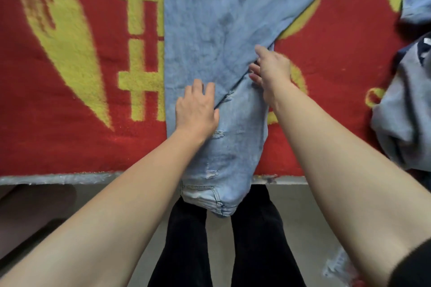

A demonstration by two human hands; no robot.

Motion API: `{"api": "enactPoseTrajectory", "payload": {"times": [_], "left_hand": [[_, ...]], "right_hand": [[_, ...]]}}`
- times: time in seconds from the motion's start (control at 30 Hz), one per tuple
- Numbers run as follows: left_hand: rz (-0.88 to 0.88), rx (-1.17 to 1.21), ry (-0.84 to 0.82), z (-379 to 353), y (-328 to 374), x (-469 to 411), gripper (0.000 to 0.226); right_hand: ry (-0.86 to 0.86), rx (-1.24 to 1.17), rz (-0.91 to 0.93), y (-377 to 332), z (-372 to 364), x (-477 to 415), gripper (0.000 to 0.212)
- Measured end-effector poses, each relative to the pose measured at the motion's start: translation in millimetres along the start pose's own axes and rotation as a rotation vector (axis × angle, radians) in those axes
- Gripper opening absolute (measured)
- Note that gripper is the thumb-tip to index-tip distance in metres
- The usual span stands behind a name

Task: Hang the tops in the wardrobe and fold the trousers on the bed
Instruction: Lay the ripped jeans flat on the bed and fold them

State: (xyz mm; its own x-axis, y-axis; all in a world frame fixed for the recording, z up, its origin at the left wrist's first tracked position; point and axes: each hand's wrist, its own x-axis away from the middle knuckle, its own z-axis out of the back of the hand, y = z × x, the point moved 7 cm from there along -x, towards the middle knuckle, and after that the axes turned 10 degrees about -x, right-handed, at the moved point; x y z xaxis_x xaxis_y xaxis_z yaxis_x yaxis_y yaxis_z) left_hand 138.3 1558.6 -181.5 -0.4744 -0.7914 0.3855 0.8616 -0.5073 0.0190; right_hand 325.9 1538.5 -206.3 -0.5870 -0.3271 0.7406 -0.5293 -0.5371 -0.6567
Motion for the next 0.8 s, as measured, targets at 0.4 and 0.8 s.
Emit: {"api": "enactPoseTrajectory", "payload": {"times": [0.4, 0.8], "left_hand": [[0.497, 0.596, 0.192, -14.6, -88.1, -15.2, 0.022], [0.637, 0.661, 0.128, -31.5, -126.0, -36.7, 0.021]], "right_hand": [[-0.343, 0.381, 0.578, -91.6, -139.3, -3.3, 0.056], [-0.414, 0.449, 0.287, -60.3, -180.4, -43.2, 0.054]]}}
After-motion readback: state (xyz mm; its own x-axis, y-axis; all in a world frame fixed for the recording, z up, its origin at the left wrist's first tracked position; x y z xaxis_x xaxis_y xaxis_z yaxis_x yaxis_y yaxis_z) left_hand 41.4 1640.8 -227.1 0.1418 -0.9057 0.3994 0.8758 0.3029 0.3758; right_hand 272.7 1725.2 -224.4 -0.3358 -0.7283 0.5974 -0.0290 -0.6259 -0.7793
